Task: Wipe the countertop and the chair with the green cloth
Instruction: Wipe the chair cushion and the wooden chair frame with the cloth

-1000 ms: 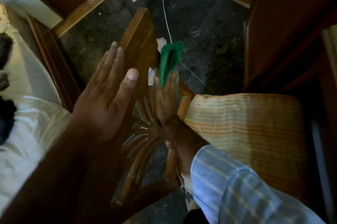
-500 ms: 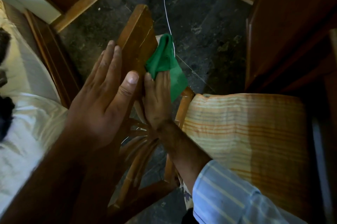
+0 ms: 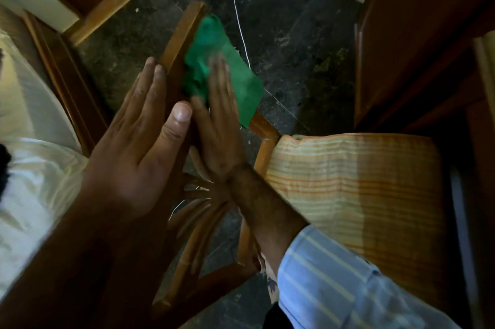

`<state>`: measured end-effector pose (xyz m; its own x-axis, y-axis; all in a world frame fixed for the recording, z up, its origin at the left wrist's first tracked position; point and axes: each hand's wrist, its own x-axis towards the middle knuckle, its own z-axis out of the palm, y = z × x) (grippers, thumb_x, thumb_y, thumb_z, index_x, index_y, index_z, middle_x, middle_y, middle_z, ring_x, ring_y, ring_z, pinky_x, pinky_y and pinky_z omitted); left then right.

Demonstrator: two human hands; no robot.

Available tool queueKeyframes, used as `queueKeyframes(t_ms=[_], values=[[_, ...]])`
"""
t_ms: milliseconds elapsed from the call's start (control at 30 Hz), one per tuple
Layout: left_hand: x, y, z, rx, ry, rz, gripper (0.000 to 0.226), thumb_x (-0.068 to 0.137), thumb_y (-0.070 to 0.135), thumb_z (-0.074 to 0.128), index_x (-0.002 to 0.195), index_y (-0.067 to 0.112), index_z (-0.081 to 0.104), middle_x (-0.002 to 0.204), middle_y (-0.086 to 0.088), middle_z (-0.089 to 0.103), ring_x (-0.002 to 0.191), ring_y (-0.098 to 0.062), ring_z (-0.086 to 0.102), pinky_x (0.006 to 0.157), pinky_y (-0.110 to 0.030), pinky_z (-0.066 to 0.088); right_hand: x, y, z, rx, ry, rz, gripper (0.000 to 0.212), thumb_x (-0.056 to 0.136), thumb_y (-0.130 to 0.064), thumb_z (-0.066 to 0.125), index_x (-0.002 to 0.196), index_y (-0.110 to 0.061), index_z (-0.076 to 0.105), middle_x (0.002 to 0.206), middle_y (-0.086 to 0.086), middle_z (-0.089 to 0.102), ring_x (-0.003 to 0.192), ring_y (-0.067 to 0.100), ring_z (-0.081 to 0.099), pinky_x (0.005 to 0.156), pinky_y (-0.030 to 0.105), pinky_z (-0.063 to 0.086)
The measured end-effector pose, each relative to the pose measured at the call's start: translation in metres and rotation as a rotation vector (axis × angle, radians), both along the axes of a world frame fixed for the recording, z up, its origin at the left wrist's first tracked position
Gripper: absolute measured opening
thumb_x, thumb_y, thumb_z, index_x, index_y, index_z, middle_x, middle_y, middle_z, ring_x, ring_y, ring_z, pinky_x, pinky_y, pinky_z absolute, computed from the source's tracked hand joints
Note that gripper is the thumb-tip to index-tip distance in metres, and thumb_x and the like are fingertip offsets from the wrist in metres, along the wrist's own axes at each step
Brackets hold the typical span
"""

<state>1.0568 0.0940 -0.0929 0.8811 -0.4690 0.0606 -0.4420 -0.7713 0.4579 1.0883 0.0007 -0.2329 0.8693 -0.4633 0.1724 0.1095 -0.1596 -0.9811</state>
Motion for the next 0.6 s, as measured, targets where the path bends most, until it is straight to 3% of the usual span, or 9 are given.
queueKeyframes(t_ms=[67,133,167,200,300,400,467,533,600], values=[[0.000,-0.001,0.002,0.036,0.038,0.023,0.075,0.100,0.067,0.019,0.161,0.023,0.018,0.169,0.012,0.011,0.153,0.001,0.008,0.127,-0.041,0.014,0.002,-0.003,-0.023,0.134,0.166,-0.030,0.065,0.110,-0.040,0.039,0.166,-0.014,0.019,0.174,-0.006,0.015,0.161,0.003,0.008,0.130,0.020,0.001],[0.001,0.000,0.003,0.087,0.038,0.035,0.077,0.096,0.071,0.017,0.161,0.030,0.012,0.169,0.018,0.005,0.152,0.005,0.003,0.127,-0.038,0.010,0.006,-0.003,-0.041,0.148,0.269,-0.081,0.052,0.110,-0.034,0.047,0.155,-0.007,0.041,0.165,0.010,0.039,0.147,-0.010,0.025,0.124,0.008,0.008],[0.003,0.000,0.003,0.098,0.045,0.031,0.077,0.095,0.073,0.016,0.161,0.032,0.010,0.168,0.020,0.003,0.152,0.006,0.001,0.127,-0.036,0.009,0.008,-0.001,-0.046,0.151,0.294,-0.091,0.046,0.110,-0.033,0.048,0.149,-0.008,0.048,0.160,0.012,0.045,0.144,-0.015,0.027,0.127,0.013,0.012],[0.004,0.001,0.002,0.111,0.049,0.023,0.077,0.095,0.073,0.016,0.161,0.033,0.009,0.168,0.020,0.001,0.152,0.007,0.000,0.127,-0.035,0.007,0.009,-0.001,-0.043,0.184,0.298,-0.094,0.044,0.110,-0.036,0.046,0.145,-0.010,0.051,0.159,0.013,0.045,0.149,-0.008,0.027,0.131,0.024,0.014],[0.005,0.002,0.000,0.122,0.038,0.011,0.078,0.095,0.073,0.016,0.161,0.031,0.007,0.169,0.018,0.000,0.153,0.005,-0.002,0.126,-0.030,0.005,0.008,0.003,-0.021,0.280,0.240,-0.120,0.038,0.107,-0.042,0.045,0.133,-0.016,0.051,0.150,0.017,0.053,0.149,0.030,0.042,0.125,0.055,0.031],[0.005,0.004,-0.001,0.125,0.015,-0.006,0.077,0.096,0.072,0.016,0.161,0.031,0.007,0.169,0.017,0.000,0.153,0.005,-0.002,0.122,-0.017,0.001,0.007,0.009,-0.012,0.260,0.179,-0.195,0.035,0.106,-0.039,0.042,0.127,-0.014,0.054,0.140,0.020,0.062,0.139,0.037,0.054,0.112,0.059,0.045],[0.006,0.003,-0.001,0.134,0.030,0.008,0.079,0.094,0.075,0.015,0.161,0.032,0.006,0.169,0.018,-0.001,0.153,0.005,-0.002,0.123,-0.022,0.002,0.010,0.008,-0.007,0.266,0.181,-0.273,0.042,0.104,-0.037,0.039,0.117,-0.004,0.061,0.130,0.023,0.067,0.127,0.039,0.061,0.104,0.058,0.050],[0.006,0.002,0.000,0.143,0.037,0.004,0.082,0.093,0.076,0.014,0.161,0.031,0.006,0.169,0.017,-0.002,0.153,0.004,-0.002,0.124,-0.026,0.003,0.010,0.009,0.003,0.297,0.175,-0.291,0.046,0.103,-0.037,0.040,0.119,-0.001,0.063,0.131,0.024,0.067,0.127,0.040,0.062,0.105,0.058,0.051],[0.006,0.001,0.000,0.123,0.034,-0.003,0.083,0.093,0.076,0.015,0.161,0.029,0.008,0.169,0.015,0.001,0.153,0.004,-0.001,0.124,-0.027,0.004,0.001,0.012,0.020,0.294,0.158,-0.240,0.047,0.105,-0.034,0.042,0.136,-0.004,0.061,0.145,0.022,0.061,0.140,0.036,0.056,0.115,0.054,0.046]])
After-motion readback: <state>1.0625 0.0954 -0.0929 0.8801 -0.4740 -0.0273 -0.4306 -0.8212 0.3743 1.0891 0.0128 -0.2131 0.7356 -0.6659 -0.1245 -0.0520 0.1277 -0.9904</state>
